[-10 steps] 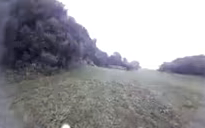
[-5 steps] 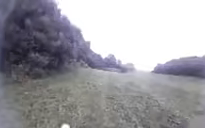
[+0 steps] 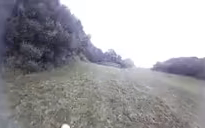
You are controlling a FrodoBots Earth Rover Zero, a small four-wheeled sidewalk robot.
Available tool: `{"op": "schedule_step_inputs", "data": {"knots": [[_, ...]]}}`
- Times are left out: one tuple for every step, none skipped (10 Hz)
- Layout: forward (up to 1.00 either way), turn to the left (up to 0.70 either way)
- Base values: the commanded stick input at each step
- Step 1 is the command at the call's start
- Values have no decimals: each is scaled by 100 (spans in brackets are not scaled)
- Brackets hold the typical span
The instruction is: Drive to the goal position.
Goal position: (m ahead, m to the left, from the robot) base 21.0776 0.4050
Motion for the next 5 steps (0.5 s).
{"op": "schedule_step_inputs", "data": {"knots": [[70, 0], [70, 0], [70, 0], [70, 0], [70, 0]]}}
